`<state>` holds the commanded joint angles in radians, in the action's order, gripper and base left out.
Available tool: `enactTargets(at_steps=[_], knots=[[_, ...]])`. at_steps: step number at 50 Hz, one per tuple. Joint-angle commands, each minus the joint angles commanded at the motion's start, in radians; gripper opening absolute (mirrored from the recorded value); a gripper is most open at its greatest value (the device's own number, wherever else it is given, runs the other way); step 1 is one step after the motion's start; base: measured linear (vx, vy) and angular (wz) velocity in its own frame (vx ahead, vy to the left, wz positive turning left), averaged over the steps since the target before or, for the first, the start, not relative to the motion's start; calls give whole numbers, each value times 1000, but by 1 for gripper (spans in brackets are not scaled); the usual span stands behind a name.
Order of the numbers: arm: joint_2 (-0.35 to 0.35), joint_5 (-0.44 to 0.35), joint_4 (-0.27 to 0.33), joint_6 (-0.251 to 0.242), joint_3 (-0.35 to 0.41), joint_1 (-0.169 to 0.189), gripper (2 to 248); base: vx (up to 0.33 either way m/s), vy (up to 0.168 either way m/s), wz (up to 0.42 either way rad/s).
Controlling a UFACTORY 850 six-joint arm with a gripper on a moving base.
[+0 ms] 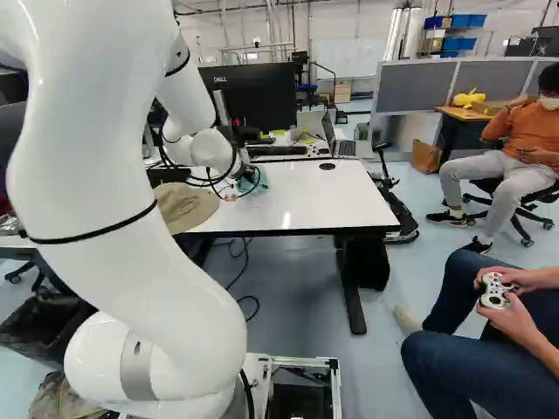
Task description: Clean the table with the green towel
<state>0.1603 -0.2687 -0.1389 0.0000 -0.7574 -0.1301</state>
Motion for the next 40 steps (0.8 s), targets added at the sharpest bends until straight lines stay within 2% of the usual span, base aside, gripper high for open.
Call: enactTargets(at_steps=[23, 40], knots=[[53, -17, 0, 0, 0, -9, 62, 0, 0, 0], [53, -4, 0, 0, 0, -9, 62, 0, 0, 0]])
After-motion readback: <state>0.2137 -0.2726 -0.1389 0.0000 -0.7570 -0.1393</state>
